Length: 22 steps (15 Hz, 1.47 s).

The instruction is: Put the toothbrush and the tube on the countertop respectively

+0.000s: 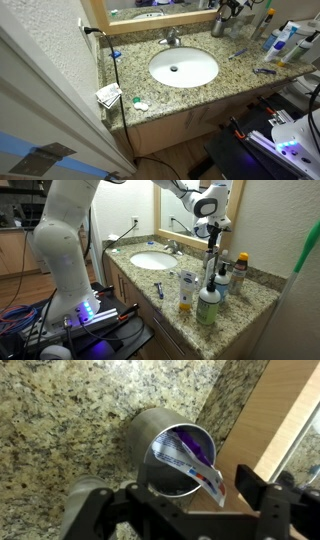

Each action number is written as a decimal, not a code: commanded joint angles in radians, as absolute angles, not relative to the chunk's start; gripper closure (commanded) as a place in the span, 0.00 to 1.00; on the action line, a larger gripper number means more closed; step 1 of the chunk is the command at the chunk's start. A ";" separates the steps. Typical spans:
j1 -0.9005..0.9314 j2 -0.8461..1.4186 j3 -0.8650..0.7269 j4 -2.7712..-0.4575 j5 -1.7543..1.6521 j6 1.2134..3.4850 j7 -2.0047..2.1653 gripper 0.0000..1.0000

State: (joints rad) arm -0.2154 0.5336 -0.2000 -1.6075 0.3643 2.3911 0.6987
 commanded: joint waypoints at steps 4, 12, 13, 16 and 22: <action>-0.224 0.546 -0.190 -1.589 0.370 2.389 0.695 0.62; -0.227 0.540 -0.187 -1.597 0.380 2.417 0.686 1.00; -0.227 0.539 -0.187 -1.599 0.380 2.423 0.686 1.00; -0.230 0.534 -0.186 -1.601 0.386 2.430 0.684 0.99; -0.263 0.402 -0.185 -1.636 0.436 2.366 0.664 0.99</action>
State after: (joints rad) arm -0.2319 0.4920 -0.1992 -1.6002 0.4028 2.4086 0.6977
